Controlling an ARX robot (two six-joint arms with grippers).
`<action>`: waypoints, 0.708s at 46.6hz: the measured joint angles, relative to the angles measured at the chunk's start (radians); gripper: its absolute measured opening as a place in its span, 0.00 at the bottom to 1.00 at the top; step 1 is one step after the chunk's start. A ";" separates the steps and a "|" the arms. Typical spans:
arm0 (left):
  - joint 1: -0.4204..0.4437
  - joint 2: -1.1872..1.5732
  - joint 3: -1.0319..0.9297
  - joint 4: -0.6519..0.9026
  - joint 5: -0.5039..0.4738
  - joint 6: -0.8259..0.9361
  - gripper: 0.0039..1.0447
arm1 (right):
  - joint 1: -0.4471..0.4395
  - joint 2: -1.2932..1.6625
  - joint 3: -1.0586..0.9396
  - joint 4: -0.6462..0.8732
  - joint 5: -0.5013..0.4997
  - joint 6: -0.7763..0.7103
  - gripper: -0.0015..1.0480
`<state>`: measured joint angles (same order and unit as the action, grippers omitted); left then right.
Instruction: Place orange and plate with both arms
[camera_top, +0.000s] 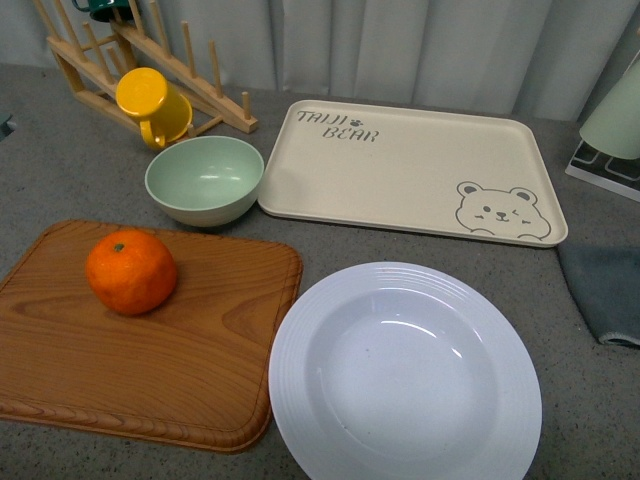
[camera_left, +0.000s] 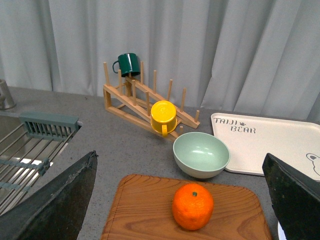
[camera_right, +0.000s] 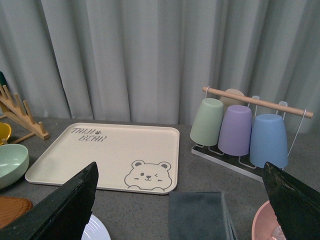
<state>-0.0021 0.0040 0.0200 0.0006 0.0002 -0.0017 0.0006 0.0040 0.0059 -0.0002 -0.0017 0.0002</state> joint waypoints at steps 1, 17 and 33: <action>0.000 0.000 0.000 0.000 0.000 0.000 0.94 | 0.000 0.000 0.000 0.000 0.000 0.000 0.91; 0.000 0.000 0.000 0.000 0.000 0.000 0.94 | 0.000 0.000 0.000 0.000 0.000 0.000 0.91; 0.000 0.000 0.000 0.000 0.000 0.000 0.94 | 0.000 0.000 0.000 0.000 0.000 0.000 0.91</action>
<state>-0.0021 0.0040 0.0200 0.0006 0.0002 -0.0017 0.0006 0.0040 0.0059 -0.0002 -0.0017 0.0002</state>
